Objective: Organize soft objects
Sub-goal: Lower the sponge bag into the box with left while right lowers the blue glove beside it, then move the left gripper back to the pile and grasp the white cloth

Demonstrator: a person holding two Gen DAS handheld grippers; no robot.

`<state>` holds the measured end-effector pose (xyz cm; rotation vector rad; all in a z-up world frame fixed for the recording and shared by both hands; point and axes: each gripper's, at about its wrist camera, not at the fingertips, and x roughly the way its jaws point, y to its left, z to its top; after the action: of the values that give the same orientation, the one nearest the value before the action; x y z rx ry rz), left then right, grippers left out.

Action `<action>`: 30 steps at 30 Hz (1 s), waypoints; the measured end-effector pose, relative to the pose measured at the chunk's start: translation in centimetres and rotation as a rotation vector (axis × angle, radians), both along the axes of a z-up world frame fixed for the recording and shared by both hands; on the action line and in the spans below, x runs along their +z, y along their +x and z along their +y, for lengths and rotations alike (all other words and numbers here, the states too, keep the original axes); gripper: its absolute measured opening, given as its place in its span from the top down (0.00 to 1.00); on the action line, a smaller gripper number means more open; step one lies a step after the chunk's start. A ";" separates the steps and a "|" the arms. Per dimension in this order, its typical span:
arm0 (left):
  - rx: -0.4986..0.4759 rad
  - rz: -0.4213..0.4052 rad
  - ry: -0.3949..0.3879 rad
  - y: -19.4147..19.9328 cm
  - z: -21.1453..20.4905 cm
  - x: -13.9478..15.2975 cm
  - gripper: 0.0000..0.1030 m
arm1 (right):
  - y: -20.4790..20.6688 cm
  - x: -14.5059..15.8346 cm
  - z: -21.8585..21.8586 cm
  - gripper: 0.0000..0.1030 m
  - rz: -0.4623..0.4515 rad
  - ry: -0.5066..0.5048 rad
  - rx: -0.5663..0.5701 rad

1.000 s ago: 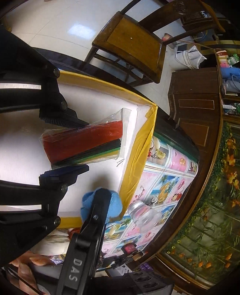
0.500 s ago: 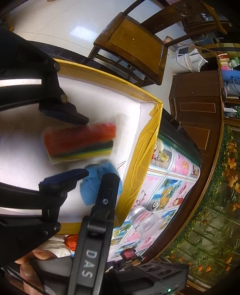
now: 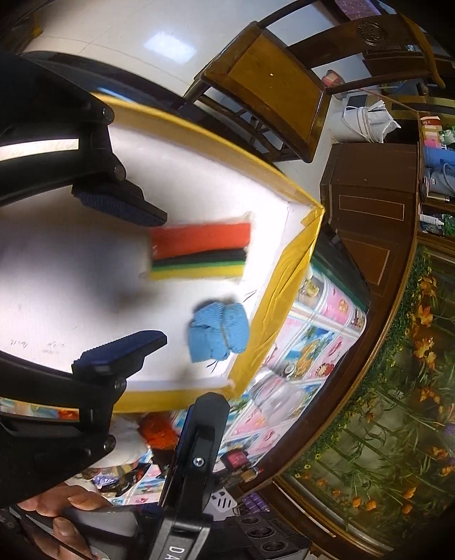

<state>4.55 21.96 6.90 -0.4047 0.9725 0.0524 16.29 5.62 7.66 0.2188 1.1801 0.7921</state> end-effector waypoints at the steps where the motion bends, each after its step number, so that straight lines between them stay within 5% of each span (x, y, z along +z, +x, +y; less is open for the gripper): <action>1: 0.000 -0.003 0.004 -0.4 -0.5 0.1 0.41 | -0.5 0.0 -0.5 0.30 0.001 0.006 -0.002; 15: -0.043 -0.044 -0.001 -3.7 -6.6 2.2 0.41 | -4.7 -3.1 -10.4 0.30 0.085 -0.009 -0.050; 24: -0.127 -0.044 0.005 -5.7 -11.3 2.7 0.41 | -10.8 -4.4 -17.1 0.30 0.102 -0.061 0.021; 30: -0.216 -0.045 0.006 -6.6 -15.9 2.9 0.41 | -13.6 -3.4 -23.3 0.30 0.099 0.041 -0.046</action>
<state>-2.02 6.04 9.83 -0.2926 0.9662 -0.1490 2.71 -17.68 4.30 0.3214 1.2487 0.7723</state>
